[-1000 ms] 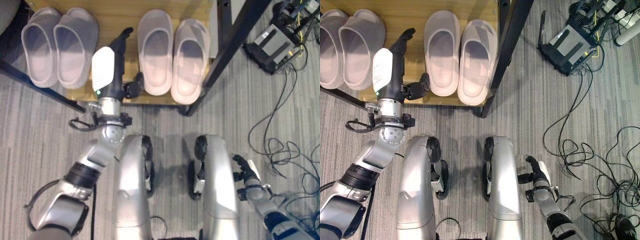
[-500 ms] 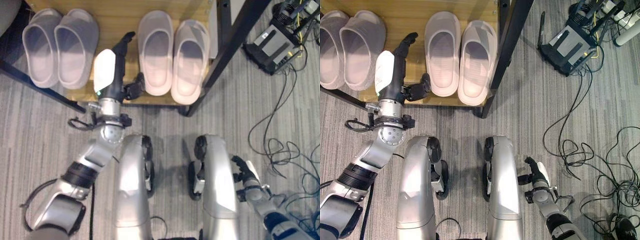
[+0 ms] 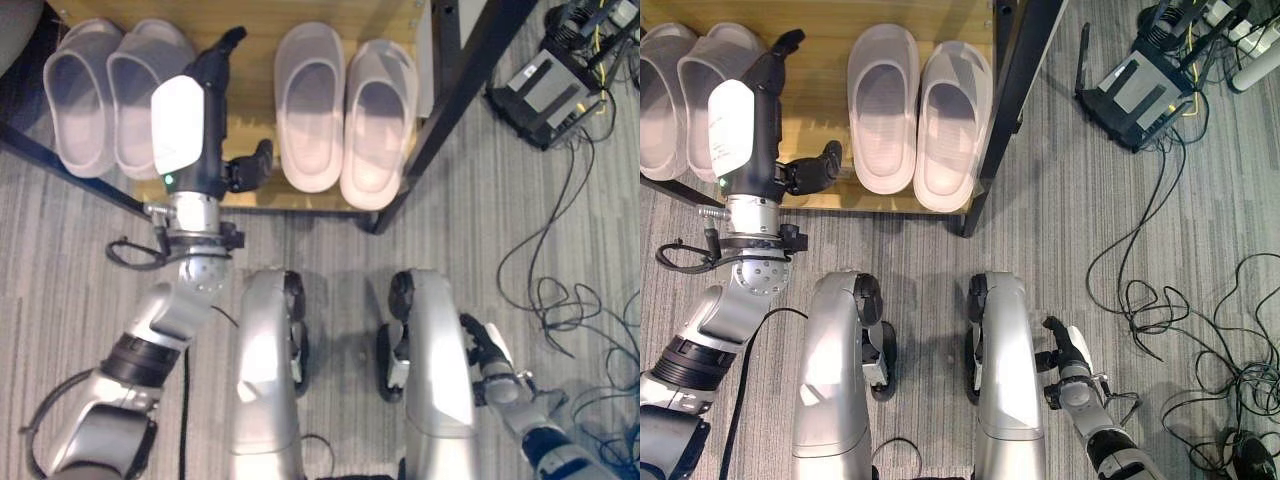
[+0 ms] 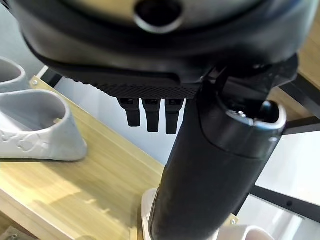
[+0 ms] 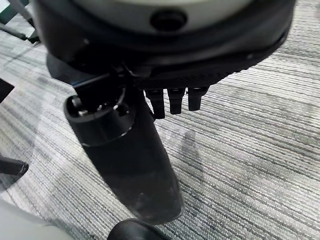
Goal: Arrange the slippers neatly on the shoe rack.
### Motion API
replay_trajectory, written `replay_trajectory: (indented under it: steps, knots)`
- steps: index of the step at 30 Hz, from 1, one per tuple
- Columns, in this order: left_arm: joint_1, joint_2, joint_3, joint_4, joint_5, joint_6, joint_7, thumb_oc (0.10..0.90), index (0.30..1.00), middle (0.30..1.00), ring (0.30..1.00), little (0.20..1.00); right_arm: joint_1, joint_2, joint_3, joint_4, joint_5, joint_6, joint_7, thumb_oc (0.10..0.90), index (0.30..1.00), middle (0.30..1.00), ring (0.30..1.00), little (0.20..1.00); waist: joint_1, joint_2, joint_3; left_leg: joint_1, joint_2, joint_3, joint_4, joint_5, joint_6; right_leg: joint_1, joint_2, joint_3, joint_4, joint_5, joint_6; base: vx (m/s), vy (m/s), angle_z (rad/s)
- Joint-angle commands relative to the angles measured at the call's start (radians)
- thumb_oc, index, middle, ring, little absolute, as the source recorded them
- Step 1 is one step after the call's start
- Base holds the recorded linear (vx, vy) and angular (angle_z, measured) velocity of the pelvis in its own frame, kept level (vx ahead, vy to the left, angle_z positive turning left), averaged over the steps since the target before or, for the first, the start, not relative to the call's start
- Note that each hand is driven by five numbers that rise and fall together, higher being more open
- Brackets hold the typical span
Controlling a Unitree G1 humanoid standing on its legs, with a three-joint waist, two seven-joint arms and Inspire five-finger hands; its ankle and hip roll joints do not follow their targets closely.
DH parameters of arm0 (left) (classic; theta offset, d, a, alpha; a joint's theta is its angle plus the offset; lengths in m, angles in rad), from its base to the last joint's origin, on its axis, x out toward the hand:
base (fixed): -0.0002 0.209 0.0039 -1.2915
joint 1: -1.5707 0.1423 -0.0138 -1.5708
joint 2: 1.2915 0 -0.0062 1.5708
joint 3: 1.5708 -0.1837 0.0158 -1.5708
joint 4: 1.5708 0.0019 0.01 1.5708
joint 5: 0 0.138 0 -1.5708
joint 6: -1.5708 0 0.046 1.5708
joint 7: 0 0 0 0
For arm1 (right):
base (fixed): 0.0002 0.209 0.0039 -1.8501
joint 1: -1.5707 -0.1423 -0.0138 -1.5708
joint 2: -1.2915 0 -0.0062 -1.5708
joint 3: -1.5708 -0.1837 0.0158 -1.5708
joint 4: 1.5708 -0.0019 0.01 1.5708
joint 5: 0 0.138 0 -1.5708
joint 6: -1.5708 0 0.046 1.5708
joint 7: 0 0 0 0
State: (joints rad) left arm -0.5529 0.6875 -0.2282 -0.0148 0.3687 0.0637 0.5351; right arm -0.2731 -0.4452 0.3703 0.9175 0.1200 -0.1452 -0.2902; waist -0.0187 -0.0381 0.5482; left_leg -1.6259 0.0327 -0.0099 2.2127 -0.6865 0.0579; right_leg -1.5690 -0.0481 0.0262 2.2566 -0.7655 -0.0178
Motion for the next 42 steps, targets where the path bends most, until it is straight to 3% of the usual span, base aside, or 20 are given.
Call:
replay_trajectory:
  steps: [1, 7, 8, 11, 17, 19, 23, 25, 26, 28, 29, 30, 32, 33, 35, 36, 37, 38, 41, 42]
  knots:
    - [-0.058, 0.023, 0.082, -0.167, 0.052, -0.096, 0.08, 0.8, 0.9, 0.9, 0.9, 0.9, 0.018, -0.042, -0.075, -0.013, -0.018, -0.025, -0.037, 0.8, 0.9, 0.9, 0.9, 0.9, 0.024, 0.011, -0.028, 0.056, -0.061, -0.093, 0.001, -0.102, 0.065, -0.001, -0.011, 0.036, -0.067, 0.043, -0.076, 0.0, -0.032, 0.01]
    - [0.075, -0.001, 0.149, -0.264, -0.006, -0.166, 0.066, 0.8, 0.9, 0.9, 0.9, 0.9, -0.021, -0.058, -0.12, -0.042, -0.029, -0.029, -0.062, 0.8, 0.9, 0.9, 0.9, 0.9, 0.049, 0.008, -0.028, 0.056, -0.063, -0.082, -0.086, -0.059, 0.051, 0.0, -0.015, 0.038, -0.123, 0.078, -0.075, -0.04, -0.043, 0.08]
    - [0.122, -0.004, 0.159, -0.298, -0.036, -0.216, 0.06, 0.8, 0.9, 0.9, 0.9, 0.9, -0.046, -0.067, -0.13, -0.073, -0.032, -0.035, -0.07, 0.8, 0.9, 0.9, 0.9, 0.9, 0.064, 0.011, -0.029, 0.056, -0.064, -0.083, -0.171, -0.017, 0.047, 0.016, -0.028, 0.017, -0.212, 0.095, -0.079, -0.12, -0.031, 0.16]
    - [0.174, 0.002, 0.183, -0.318, -0.042, -0.247, 0.049, 0.8, 0.9, 0.9, 0.9, 0.9, -0.047, -0.087, -0.141, -0.165, -0.047, -0.042, -0.065, 0.8, 0.9, 0.9, 0.9, 0.9, 0.072, 0.007, -0.039, 0.056, -0.066, -0.091, -0.243, 0.025, 0.045, 0.029, -0.037, 0.003, -0.283, 0.114, -0.08, -0.14, -0.002, 0.23]
    - [0.276, 0.007, 0.149, -0.311, -0.104, -0.287, -0.044, 0.8, 0.9, 0.9, 0.9, 0.9, -0.026, -0.094, -0.166, -0.257, -0.071, -0.047, -0.058, 0.8, 0.9, 0.9, 0.9, 0.9, 0.089, -0.013, -0.152, 0.06, -0.051, -0.12, -0.486, 0.161, 0.038, 0.065, -0.083, -0.058, -0.505, 0.164, -0.075, -0.1, -0.042, 0.15]
    - [0.311, -0.009, 0.11, -0.29, -0.126, -0.291, -0.097, 0.8, 0.9, 0.9, 0.9, 0.9, -0.003, -0.081, -0.163, -0.267, -0.087, -0.043, -0.047, 0.8, 0.9, 0.9, 0.9, 0.9, 0.089, -0.015, -0.195, 0.142, -0.036, -0.129, -0.625, 0.199, 0.036, 0.141, -0.101, -0.082, -0.637, 0.204, -0.058, -0.05, 0.029, 0.29]
    - [0.353, -0.021, 0.083, -0.279, -0.143, -0.305, -0.127, 0.8, 0.9, 0.9, 0.9, 0.9, 0.013, -0.07, -0.155, -0.269, -0.094, -0.042, -0.038, 0.8, 0.9, 0.9, 0.9, 0.9, 0.09, -0.013, -0.21, 0.237, -0.022, -0.13, -0.731, 0.23, 0.033, 0.232, -0.101, -0.101, -0.761, 0.242, -0.048, -0.03, 0.038, 0.09]
    - [0.392, -0.034, 0.059, -0.249, -0.179, -0.309, -0.163, 0.8, 0.9, 0.9, 0.9, 0.9, 0.028, -0.056, -0.15, -0.254, -0.101, -0.037, -0.028, 0.8, 0.9, 0.9, 0.9, 0.9, 0.089, -0.015, -0.217, 0.331, -0.01, -0.134, -0.828, 0.253, 0.03, 0.317, -0.098, -0.113, -0.864, 0.27, -0.036, 0.0, 0.029, -0.06]
    - [0.467, -0.037, 0.037, -0.206, -0.187, -0.305, -0.202, 0.8, 0.9, 0.9, 0.9, 0.9, 0.066, -0.042, -0.145, -0.233, -0.123, -0.029, -0.013, 0.8, 0.9, 0.9, 0.9, 0.9, 0.086, -0.019, -0.235, 0.459, 0.004, -0.13, -0.955, 0.268, 0.032, 0.435, -0.092, -0.125, -1.008, 0.305, -0.018, -0.01, 0.037, -0.09]
    - [0.481, -0.036, 0.032, -0.179, -0.188, -0.303, -0.211, 0.8, 0.9, 0.9, 0.9, 0.9, 0.078, -0.038, -0.142, -0.217, -0.132, -0.023, -0.008, 0.8, 0.9, 0.9, 0.9, 0.9, 0.084, -0.022, -0.235, 0.501, 0.013, -0.128, -0.993, 0.28, 0.03, 0.481, -0.096, -0.136, -1.061, 0.316, -0.017, 0.02, 0.009, -0.12]
    - [0.498, -0.037, 0.029, -0.16, -0.184, -0.302, -0.218, 0.8, 0.9, 0.9, 0.9, 0.9, 0.088, -0.035, -0.14, -0.208, -0.14, -0.021, -0.004, 0.8, 0.9, 0.9, 0.9, 0.9, 0.083, -0.022, -0.236, 0.562, 0.014, -0.126, -1.055, 0.295, 0.026, 0.535, -0.091, -0.141, -1.124, 0.332, -0.012, 0.09, -0.004, -0.09]
    - [0.538, -0.046, 0.015, -0.107, -0.177, -0.299, -0.228, 0.8, 0.9, 0.9, 0.9, 0.9, 0.118, -0.027, -0.135, -0.174, -0.148, -0.016, 0.004, 0.8, 0.9, 0.9, 0.9, 0.9, 0.08, -0.029, -0.245, 0.692, 0.009, -0.12, -1.176, 0.315, 0.027, 0.649, -0.079, -0.147, -1.247, 0.373, 0.007, 0.12, 0.01, -0.04]
    - [0.555, -0.05, 0.004, -0.081, -0.174, -0.301, -0.24, 0.8, 0.9, 0.9, 0.9, 0.9, 0.129, -0.019, -0.132, -0.149, -0.151, -0.014, 0.01, 0.8, 0.9, 0.9, 0.9, 0.9, 0.079, -0.032, -0.249, 0.757, 0.011, -0.116, -1.232, 0.324, 0.029, 0.709, -0.077, -0.152, -1.304, 0.394, 0.016, 0.09, 0.0, 0.0]
    - [0.581, -0.072, -0.019, 0.011, -0.186, -0.296, -0.265, 0.8, 0.9, 0.9, 0.9, 0.9, 0.156, -0.005, -0.13, -0.116, -0.157, -0.009, 0.026, 0.8, 0.9, 0.9, 0.9, 0.9, 0.08, -0.041, -0.267, 0.881, 0.013, -0.109, -1.372, 0.383, 0.025, 0.826, -0.074, -0.168, -1.432, 0.459, 0.025, 0.09, -0.049, -0.03]
    - [0.592, -0.079, -0.039, 0.06, -0.17, -0.296, -0.279, 0.8, 0.9, 0.9, 0.9, 0.9, 0.17, 0.002, -0.128, -0.092, -0.163, -0.006, 0.033, 0.8, 0.9, 0.9, 0.9, 0.9, 0.079, -0.046, -0.269, 0.955, 0.015, -0.105, -1.444, 0.414, 0.017, 0.909, -0.073, -0.171, -1.503, 0.48, 0.028, 0.15, -0.067, -0.02]
    - [0.607, -0.12, -0.063, 0.19, -0.171, -0.285, -0.295, 0.8, 0.9, 0.9, 0.9, 0.9, 0.202, 0.023, -0.127, -0.06, -0.167, -0.003, 0.051, 0.8, 0.9, 0.9, 0.9, 0.9, 0.072, -0.052, -0.292, 1.101, 0.013, -0.095, -1.598, 0.458, -0.002, 1.056, -0.063, -0.176, -1.64, 0.517, 0.036, 0.21, -0.079, -0.06]
    - [0.623, -0.132, -0.066, 0.239, -0.159, -0.282, -0.304, 0.8, 0.9, 0.9, 0.9, 0.9, 0.223, 0.032, -0.131, -0.055, -0.174, -0.001, 0.057, 0.8, 0.9, 0.9, 0.9, 0.9, 0.067, -0.052, -0.309, 1.15, 0.011, -0.089, -1.653, 0.484, -0.015, 1.111, -0.061, -0.183, -1.692, 0.531, 0.041, 0.33, -0.089, -0.02]
    - [0.64, -0.158, -0.076, 0.338, -0.137, -0.274, -0.305, 0.8, 0.9, 0.9, 0.9, 0.9, 0.259, 0.047, -0.133, -0.036, -0.185, -0.004, 0.07, 0.8, 0.9, 0.9, 0.9, 0.9, 0.058, -0.05, -0.331, 1.278, 0.011, -0.079, -1.803, 0.524, -0.027, 1.228, -0.053, -0.181, -1.817, 0.575, 0.054, 0.25, -0.034, 0.01]
    - [0.673, -0.183, -0.072, 0.4, -0.114, -0.27, -0.305, 0.8, 0.9, 0.9, 0.9, 0.9, 0.287, 0.06, -0.143, -0.009, -0.195, -0.005, 0.075, 0.8, 0.9, 0.9, 0.9, 0.9, 0.055, -0.043, -0.356, 1.38, 0.012, -0.072, -1.922, 0.57, -0.045, 1.328, -0.037, -0.189, -1.914, 0.608, 0.069, 0.13, -0.025, 0.02]
    - [0.678, -0.202, -0.072, 0.451, -0.082, -0.263, -0.304, 0.8, 0.9, 0.9, 0.9, 0.9, 0.304, 0.077, -0.159, 0.029, -0.191, 0.0, 0.076, 0.8, 0.9, 0.9, 0.9, 0.9, 0.042, -0.036, -0.382, 1.418, 0.028, -0.011, -1.963, 0.608, -0.072, 1.388, -0.043, -0.225, -1.994, 0.623, 0.08, 0.13, -0.038, 0.04]
